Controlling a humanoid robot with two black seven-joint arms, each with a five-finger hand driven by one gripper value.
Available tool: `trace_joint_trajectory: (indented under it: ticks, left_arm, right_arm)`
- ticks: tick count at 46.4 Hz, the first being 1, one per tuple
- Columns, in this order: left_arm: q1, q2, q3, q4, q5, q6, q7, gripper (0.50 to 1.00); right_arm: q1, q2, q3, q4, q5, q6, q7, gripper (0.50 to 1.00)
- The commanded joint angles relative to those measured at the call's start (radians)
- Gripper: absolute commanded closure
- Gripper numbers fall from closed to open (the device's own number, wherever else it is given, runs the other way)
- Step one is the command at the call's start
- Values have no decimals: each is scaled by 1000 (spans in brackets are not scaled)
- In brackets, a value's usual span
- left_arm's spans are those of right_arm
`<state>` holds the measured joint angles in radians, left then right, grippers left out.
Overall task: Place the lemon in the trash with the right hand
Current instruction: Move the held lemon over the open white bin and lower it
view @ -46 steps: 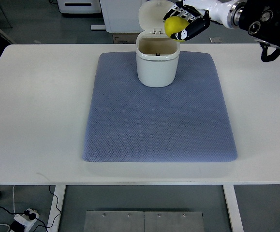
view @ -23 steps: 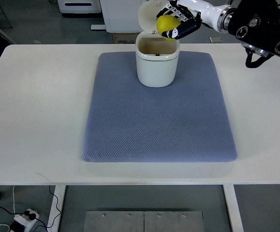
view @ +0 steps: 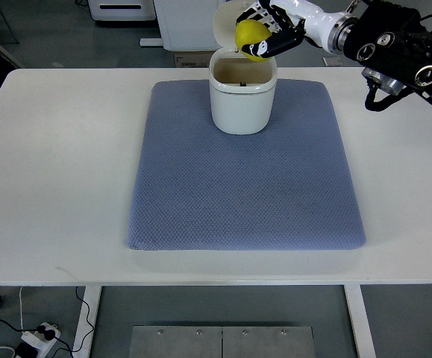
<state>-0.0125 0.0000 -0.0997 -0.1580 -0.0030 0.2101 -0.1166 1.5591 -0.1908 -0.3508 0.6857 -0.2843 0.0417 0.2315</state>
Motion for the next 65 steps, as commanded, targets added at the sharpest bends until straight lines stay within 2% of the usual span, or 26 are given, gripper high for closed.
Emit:
trace_joint_trajectory:
  ticks: [1,24,49,65]
  left_arm:
    - [0,0,0,0,0,0,0,500]
    - [0,0,0,0,0,0,0,500]
    - [-1,0,0,0,0,0,0,500]
    - [0,0,0,0,0,0,0,500]
  right_arm:
    - [-7,14,-2,-2,-1,-11,0,1000]
    - [-40,65,71,-84,4,-17,0,1000]
    - [-103,79,113,-95,4,-34,8,1000]
    - [-139,105,122,-150,4,-36,9,1000]
